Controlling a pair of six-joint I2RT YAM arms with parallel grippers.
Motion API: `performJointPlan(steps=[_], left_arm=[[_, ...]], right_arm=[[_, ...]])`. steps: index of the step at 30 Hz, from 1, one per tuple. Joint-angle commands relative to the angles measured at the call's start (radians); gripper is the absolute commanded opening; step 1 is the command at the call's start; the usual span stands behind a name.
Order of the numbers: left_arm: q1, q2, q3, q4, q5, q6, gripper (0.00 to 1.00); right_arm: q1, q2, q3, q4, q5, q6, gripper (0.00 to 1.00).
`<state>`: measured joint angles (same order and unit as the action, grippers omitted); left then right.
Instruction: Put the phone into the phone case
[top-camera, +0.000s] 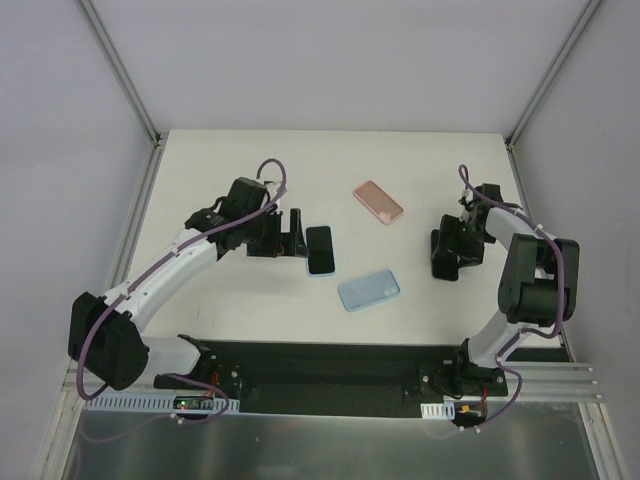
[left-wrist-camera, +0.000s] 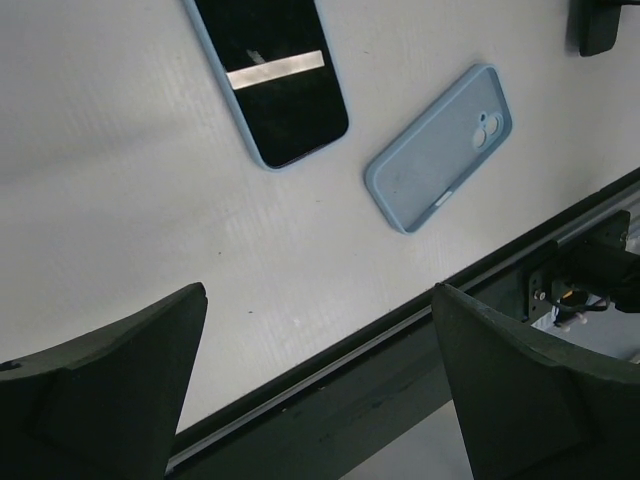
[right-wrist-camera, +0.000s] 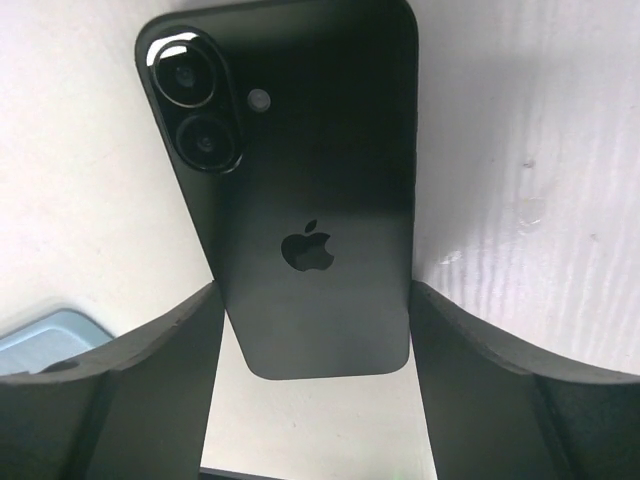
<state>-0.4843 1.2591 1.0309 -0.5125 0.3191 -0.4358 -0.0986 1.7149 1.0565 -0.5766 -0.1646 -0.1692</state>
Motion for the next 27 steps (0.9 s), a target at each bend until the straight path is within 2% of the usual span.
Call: performJointPlan(steps=[1, 11, 18, 27], left_arm=[[-0.085, 0.097, 0.095, 0.058, -0.018, -0.106, 0.93], [-0.187, 0.388, 0.336, 0.153, 0.021, -0.170, 0.86], [-0.211, 0.583, 0.513, 0.233, 0.070, -0.208, 0.81], [-0.215, 0.750, 0.612, 0.362, 0.146, -0.262, 0.79]], right_arm=[[0.013, -0.057, -0.065, 0.073, -0.202, 0.080, 0.53], [0.028, -0.097, -0.199, 0.250, -0.401, 0.154, 0.50], [0.046, -0.132, -0.220, 0.282, -0.434, 0.166, 0.49], [0.082, -0.159, -0.233, 0.299, -0.458, 0.166, 0.49]])
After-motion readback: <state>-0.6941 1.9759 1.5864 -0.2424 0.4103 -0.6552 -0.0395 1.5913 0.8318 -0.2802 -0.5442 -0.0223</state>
